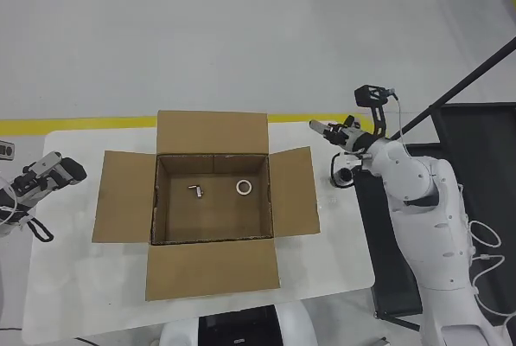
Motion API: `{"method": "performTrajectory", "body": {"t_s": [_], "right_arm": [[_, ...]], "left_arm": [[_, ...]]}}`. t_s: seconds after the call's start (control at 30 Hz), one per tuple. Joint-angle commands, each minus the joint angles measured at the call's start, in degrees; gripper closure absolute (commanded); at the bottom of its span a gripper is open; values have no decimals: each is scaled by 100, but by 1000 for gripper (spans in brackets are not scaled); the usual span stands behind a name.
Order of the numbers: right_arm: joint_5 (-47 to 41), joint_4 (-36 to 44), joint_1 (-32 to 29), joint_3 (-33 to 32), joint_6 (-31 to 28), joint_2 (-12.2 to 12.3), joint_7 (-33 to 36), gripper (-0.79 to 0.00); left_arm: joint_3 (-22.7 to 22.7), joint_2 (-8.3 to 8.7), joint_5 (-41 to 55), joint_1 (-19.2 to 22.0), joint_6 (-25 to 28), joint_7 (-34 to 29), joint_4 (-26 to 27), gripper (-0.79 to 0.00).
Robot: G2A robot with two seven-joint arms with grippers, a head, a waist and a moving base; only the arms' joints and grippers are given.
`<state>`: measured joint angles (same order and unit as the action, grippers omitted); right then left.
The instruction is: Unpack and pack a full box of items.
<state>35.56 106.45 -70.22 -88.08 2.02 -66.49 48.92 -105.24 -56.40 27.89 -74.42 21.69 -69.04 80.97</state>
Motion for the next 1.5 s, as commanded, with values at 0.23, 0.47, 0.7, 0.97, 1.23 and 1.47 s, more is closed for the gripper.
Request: {"method": "performTrajectory", "body": {"t_s": [0.23,0.47,0.7,0.97,1.23,1.47], "right_arm": [[-10,826,-5,1321,-439,-41,594,-785],[1246,278,168,2702,-183,-149,510,-785],[1514,-141,330,3145,-21,-236,244,-785],[1514,-141,330,3145,-21,-236,244,-785],[1514,-141,330,3145,-21,-236,244,-785],[1514,-141,330,3145,-21,-236,244,-785]], "left_arm": [[0,0,0,0,0,0,0,-785],[0,0,0,0,0,0,0,-785],[0,0,0,0,0,0,0,-785],[0,0,0,0,0,0,0,-785],[0,0,0,0,0,0,0,-785],[0,0,0,0,0,0,0,-785]]}}
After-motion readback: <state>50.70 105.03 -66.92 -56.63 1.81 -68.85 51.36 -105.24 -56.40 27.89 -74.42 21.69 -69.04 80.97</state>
